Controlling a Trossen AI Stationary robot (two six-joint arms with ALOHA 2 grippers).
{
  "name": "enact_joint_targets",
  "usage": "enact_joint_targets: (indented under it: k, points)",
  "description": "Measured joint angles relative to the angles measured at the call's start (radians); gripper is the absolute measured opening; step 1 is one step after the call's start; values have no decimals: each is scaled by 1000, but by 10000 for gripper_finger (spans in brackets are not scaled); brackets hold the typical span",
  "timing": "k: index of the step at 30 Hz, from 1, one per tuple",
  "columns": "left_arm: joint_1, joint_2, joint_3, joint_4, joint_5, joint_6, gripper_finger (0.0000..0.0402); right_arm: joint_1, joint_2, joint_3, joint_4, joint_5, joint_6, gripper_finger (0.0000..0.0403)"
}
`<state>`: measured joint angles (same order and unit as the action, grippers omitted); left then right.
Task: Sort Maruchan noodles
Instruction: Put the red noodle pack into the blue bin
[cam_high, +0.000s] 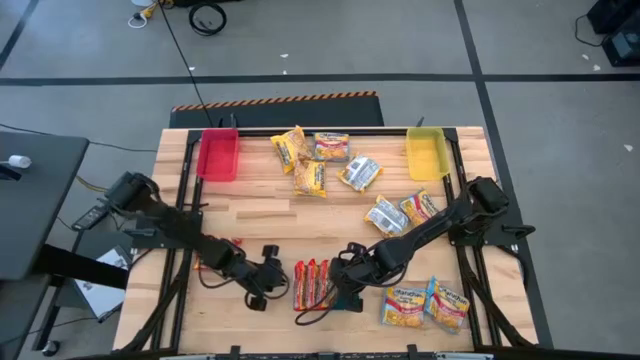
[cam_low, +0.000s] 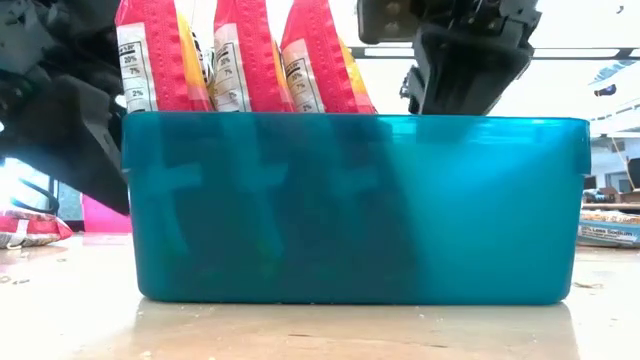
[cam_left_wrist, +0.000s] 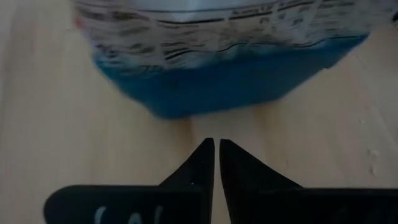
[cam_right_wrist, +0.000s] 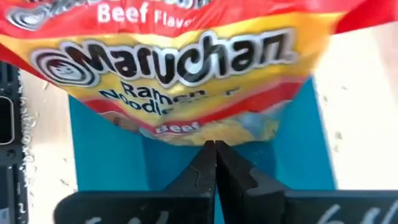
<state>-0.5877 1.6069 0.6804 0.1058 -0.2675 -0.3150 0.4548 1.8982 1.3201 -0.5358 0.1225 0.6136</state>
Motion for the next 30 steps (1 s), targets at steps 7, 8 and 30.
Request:
enact_joint_targets:
  k: [7, 8, 30]
  points:
    - [-82, -216, 0, -383, 23, -165, 30, 50, -117, 0, -133, 127, 62, 9]
    - [-102, -248, 0, -453, 48, -213, 30, 61, -133, 0, -146, 152, 70, 9]
    - [-390, -476, 84, -1117, 53, -752, 185, 79, -187, 0, -186, 357, 102, 6]
